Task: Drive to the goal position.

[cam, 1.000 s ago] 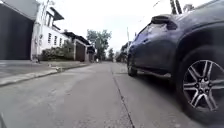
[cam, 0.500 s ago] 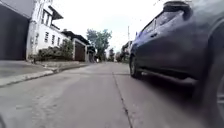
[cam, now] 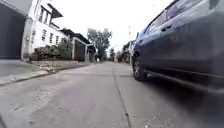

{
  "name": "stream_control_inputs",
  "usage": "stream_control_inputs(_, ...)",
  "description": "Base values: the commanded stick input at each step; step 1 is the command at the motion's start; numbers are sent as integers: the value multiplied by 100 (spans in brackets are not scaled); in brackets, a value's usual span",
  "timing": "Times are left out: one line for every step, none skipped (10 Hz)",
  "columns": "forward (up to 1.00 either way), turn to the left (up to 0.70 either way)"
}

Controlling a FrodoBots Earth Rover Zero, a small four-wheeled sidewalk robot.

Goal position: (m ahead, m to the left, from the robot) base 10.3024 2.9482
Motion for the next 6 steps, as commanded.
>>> stream_control_inputs(100,0)
stream_control_inputs(100,0)
stream_control_inputs(100,0)
stream_control_inputs(100,0)
stream_control_inputs(100,0)
stream_control_inputs(100,0)
